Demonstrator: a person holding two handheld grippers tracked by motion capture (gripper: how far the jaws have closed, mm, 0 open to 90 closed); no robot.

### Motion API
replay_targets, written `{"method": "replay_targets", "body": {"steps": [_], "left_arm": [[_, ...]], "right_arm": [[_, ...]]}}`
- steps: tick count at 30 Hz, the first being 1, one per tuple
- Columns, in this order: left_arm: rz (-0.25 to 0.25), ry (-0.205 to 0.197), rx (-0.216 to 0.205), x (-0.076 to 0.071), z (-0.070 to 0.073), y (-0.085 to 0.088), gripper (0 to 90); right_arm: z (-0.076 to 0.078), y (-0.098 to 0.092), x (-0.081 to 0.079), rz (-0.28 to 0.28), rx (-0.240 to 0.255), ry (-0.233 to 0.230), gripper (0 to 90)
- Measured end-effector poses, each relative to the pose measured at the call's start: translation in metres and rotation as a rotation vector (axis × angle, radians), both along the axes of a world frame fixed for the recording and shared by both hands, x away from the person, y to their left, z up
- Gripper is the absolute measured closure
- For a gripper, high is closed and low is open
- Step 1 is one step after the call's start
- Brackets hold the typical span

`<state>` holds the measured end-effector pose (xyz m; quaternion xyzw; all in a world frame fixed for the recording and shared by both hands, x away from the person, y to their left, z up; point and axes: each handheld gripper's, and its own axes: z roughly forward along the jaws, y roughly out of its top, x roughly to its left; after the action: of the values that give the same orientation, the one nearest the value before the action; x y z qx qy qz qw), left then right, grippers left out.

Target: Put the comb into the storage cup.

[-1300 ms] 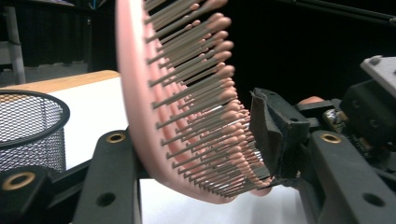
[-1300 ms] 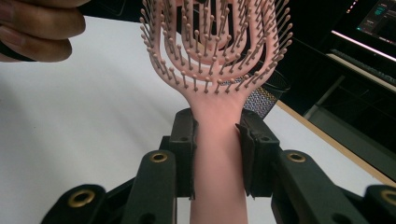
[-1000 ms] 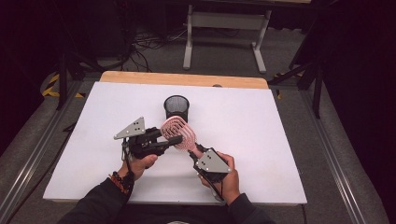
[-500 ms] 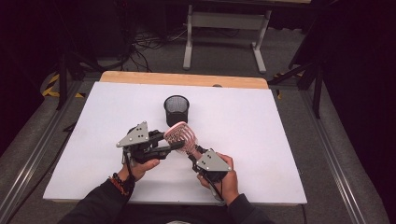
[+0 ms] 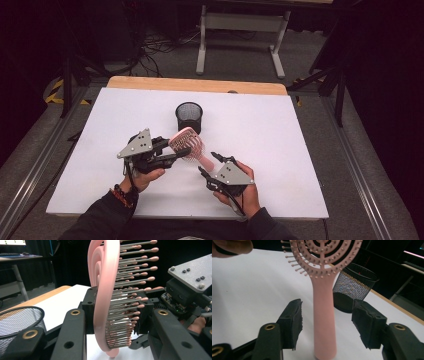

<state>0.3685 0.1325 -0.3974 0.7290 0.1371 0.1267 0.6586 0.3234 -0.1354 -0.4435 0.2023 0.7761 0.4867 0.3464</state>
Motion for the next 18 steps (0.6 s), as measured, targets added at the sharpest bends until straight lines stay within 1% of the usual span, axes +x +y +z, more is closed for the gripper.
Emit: {"method": "replay_targets", "body": {"steps": [1,4,6,7,9,11,12,14,18], "left_arm": [[0.003,-0.002,0.004,0.0,0.0,0.001,62.7],[0.012,-0.005,0.001,0.001,0.001,0.004,62.8],[0.018,-0.005,0.0,0.001,0.002,0.007,62.8],[0.022,-0.006,0.003,0.002,0.002,0.009,62.8],[0.025,-0.008,0.001,0.002,0.002,0.01,62.8],[0.027,-0.011,0.001,0.002,0.003,0.012,62.8],[0.031,-0.011,0.001,0.002,0.003,0.013,62.7],[0.034,-0.015,0.003,0.002,0.003,0.015,62.8],[0.049,-0.024,0.011,0.002,0.004,0.02,62.7]], "right_arm": [[0.001,-0.002,0.0,0.004,0.001,0.0,39.2],[0.002,-0.005,0.001,0.004,-0.005,-0.006,35.2],[0.003,-0.008,0.0,-0.005,-0.021,-0.029,32.4],[0.004,-0.01,0.0,-0.004,-0.019,-0.031,30.7],[0.005,-0.011,0.0,-0.002,-0.014,-0.033,30.0],[0.006,-0.014,0.001,-0.009,-0.02,-0.044,28.0],[0.006,-0.017,0.002,-0.008,-0.015,-0.045,26.3],[0.006,-0.018,0.002,-0.01,-0.015,-0.046,25.6],[0.007,-0.021,0.002,-0.016,-0.032,-0.069,22.6]]}}
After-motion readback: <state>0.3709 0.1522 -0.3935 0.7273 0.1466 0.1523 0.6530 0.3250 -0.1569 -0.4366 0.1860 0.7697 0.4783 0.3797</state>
